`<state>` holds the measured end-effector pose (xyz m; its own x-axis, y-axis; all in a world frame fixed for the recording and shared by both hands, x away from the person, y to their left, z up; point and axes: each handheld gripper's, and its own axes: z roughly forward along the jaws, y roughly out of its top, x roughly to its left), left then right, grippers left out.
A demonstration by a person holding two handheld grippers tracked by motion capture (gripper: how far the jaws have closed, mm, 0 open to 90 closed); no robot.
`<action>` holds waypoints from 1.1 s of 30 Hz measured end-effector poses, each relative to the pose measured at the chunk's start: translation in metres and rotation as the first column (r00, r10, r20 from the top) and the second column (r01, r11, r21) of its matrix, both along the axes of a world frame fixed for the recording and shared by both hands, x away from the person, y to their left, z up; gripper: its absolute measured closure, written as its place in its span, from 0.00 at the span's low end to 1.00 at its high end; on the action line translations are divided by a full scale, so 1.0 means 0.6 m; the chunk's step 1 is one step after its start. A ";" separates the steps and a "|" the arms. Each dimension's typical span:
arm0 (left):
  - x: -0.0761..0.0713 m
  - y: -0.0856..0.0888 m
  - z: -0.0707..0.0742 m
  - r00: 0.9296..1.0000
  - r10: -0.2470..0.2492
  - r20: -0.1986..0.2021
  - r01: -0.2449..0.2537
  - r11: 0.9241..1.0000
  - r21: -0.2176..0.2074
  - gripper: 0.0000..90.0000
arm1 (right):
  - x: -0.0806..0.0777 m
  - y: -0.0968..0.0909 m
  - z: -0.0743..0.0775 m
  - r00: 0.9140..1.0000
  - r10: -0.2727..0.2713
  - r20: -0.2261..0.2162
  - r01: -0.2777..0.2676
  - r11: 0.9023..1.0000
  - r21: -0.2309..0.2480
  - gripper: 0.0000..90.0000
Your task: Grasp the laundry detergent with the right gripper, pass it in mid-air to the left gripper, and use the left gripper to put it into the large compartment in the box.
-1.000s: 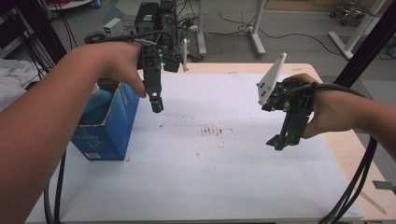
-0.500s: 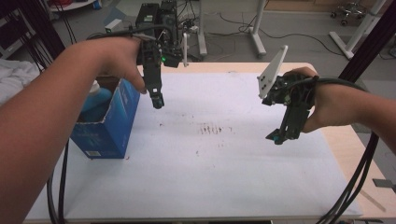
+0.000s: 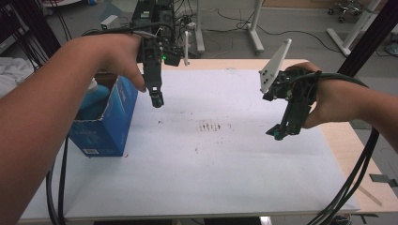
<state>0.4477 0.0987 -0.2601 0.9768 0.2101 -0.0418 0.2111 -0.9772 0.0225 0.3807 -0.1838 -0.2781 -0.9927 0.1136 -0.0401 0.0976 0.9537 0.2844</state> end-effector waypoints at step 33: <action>0.015 -0.004 -0.002 1.000 -0.019 -0.001 0.019 1.000 0.004 0.02 | 0.016 -0.011 0.001 1.000 -0.024 0.011 0.024 1.000 0.012 0.01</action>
<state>0.4566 0.0965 -0.2614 0.9805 0.1921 -0.0414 0.1929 -0.9810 0.0185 0.3906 -0.1904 -0.2776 -0.9891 0.1383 -0.0501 0.1175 0.9476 0.2970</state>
